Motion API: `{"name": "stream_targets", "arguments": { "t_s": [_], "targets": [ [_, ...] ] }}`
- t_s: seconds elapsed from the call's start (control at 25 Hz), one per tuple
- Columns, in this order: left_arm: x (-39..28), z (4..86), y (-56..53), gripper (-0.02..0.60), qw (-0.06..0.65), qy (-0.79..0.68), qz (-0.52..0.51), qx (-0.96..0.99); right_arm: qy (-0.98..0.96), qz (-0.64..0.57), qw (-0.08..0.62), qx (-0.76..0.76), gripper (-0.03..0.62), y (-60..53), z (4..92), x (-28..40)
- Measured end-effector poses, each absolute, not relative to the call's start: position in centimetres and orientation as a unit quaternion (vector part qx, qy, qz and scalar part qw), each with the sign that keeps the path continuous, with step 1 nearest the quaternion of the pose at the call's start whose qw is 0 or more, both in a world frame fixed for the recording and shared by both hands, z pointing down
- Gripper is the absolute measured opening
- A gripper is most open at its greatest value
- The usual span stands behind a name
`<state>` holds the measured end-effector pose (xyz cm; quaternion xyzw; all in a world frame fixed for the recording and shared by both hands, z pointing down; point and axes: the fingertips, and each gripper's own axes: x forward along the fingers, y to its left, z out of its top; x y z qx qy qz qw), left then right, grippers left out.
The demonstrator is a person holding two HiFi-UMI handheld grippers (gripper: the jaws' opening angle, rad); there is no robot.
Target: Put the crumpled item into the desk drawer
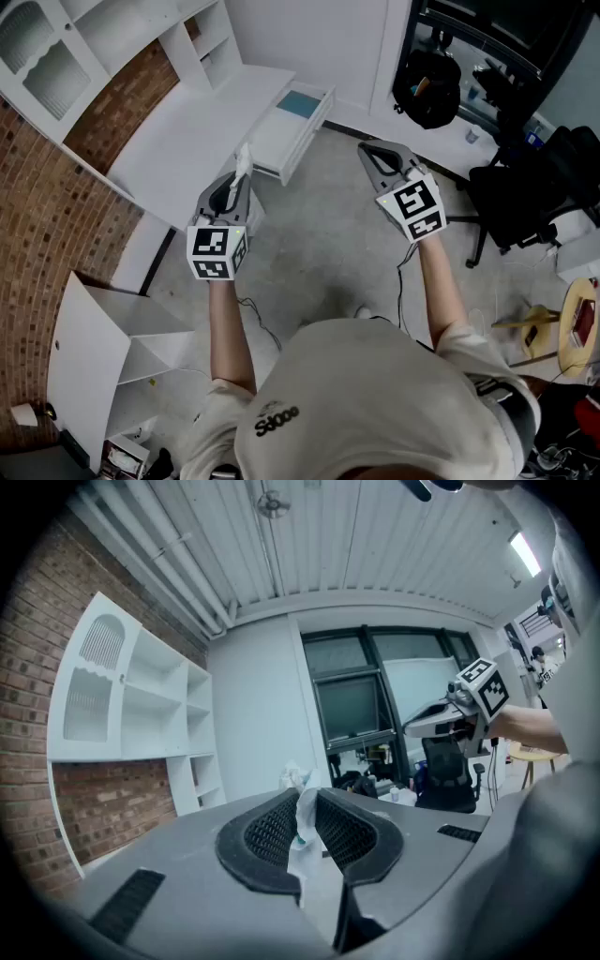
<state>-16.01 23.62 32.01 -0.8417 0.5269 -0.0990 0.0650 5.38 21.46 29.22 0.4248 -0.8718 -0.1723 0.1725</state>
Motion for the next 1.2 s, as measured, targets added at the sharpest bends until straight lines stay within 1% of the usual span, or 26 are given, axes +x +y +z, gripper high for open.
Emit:
{"name": "stream_targets", "arguments": {
  "t_s": [0.24,0.56,0.8,1.04,1.2],
  "targets": [
    [-17.6,32.0,24.2,0.060,0.068,0.526,-0.101,-0.842,-0.871,-0.167,0.159,0.434,0.003,21.9,29.2,4.0],
    [-21.4,32.4,25.0,0.060,0.070,0.519,-0.098,-0.846,-0.868,-0.150,0.153,0.447,0.003,22.5,29.7,0.9],
    [-24.3,33.7,24.8,0.060,0.050,0.528,-0.101,-0.842,-0.868,-0.140,0.163,0.447,0.003,23.5,30.8,-1.5],
    [-25.0,35.1,24.1,0.060,0.037,0.526,-0.105,-0.843,-0.861,-0.143,0.177,0.455,0.003,22.1,31.2,-1.9],
    [-25.6,35.7,23.0,0.060,0.033,0.528,-0.116,-0.840,-0.856,-0.139,0.171,0.468,0.002,20.0,31.5,-2.1]
  ]
}}
